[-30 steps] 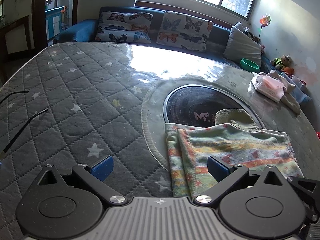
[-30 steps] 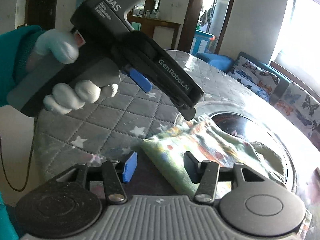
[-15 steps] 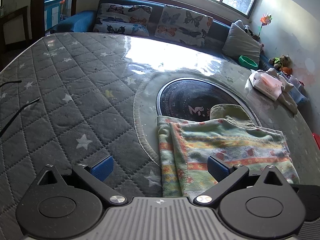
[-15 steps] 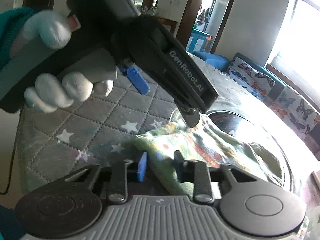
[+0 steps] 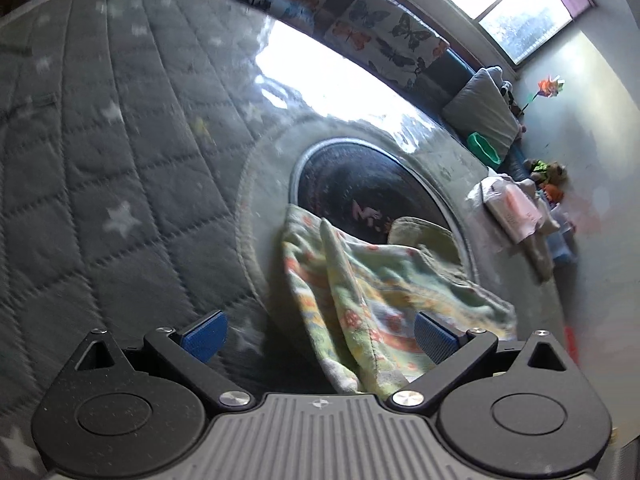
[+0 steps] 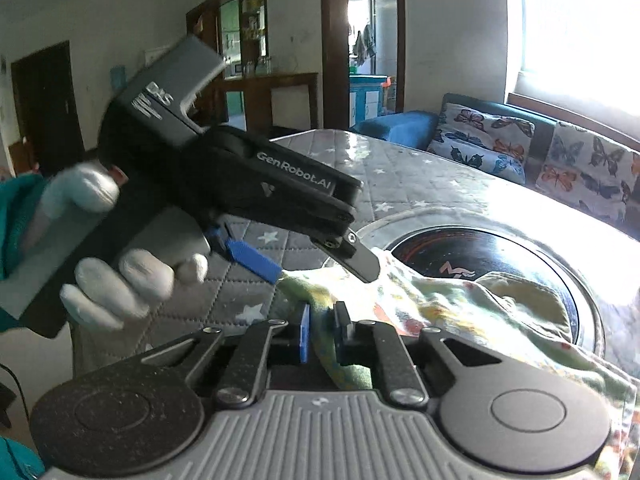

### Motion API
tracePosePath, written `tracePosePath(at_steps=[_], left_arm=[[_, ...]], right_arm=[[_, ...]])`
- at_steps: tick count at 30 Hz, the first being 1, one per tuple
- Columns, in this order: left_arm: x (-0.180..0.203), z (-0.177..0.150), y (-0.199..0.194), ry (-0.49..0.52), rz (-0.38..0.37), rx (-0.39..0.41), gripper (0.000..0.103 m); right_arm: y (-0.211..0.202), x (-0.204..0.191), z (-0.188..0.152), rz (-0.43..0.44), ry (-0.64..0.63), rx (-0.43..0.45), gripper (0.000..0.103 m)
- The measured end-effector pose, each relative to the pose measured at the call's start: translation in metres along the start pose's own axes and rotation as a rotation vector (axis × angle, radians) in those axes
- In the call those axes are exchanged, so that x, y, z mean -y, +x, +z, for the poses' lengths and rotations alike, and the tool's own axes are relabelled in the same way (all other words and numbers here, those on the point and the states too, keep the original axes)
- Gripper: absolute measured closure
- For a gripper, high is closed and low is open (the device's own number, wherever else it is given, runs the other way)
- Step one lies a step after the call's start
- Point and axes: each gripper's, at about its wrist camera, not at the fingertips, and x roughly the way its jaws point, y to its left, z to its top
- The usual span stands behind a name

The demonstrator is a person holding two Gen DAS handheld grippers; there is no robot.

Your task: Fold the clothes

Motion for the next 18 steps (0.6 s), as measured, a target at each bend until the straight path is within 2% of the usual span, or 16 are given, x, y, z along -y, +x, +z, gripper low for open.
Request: tracePosePath(at_steps=[4, 7, 9, 10, 11, 12, 15, 18], left_arm=[[0.007, 0.001, 0.008, -0.01, -0.036, -0.017, 0.011], [0.011, 0.0, 0.016, -0.027, -0.078, -0.053, 0.032], [0.01, -0.002, 0.023, -0.046, -0.105, -0.081, 0.059], [0.009, -0.003, 0.025, -0.052, -0.112, -0.086, 0.064], [0.007, -0.005, 0.027, -0.057, -0.114, -0.087, 0.075], [0.005, -0.005, 0.028, -0.059, -0.113, -0.087, 0.081], [0.002, -0.006, 0.029, -0.057, -0.113, -0.086, 0.087], [0.001, -0.007, 0.028, -0.047, -0.113, -0.082, 0.088]], right_arm=[[-0.005, 0.0, -0.002, 0.003, 0.022, 0.02, 0.093], [-0.009, -0.004, -0.004, 0.01, 0.03, 0.027, 0.094], [-0.011, -0.004, -0.006, 0.02, 0.026, 0.027, 0.094], [-0.01, -0.004, -0.008, 0.023, 0.026, 0.025, 0.094], [-0.01, -0.003, -0.009, 0.022, 0.026, 0.021, 0.094], [-0.011, 0.0, -0.009, 0.025, 0.027, 0.018, 0.093], [-0.019, 0.01, -0.013, 0.017, 0.055, 0.024, 0.086], [-0.028, 0.026, -0.02, -0.037, 0.097, 0.028, 0.077]])
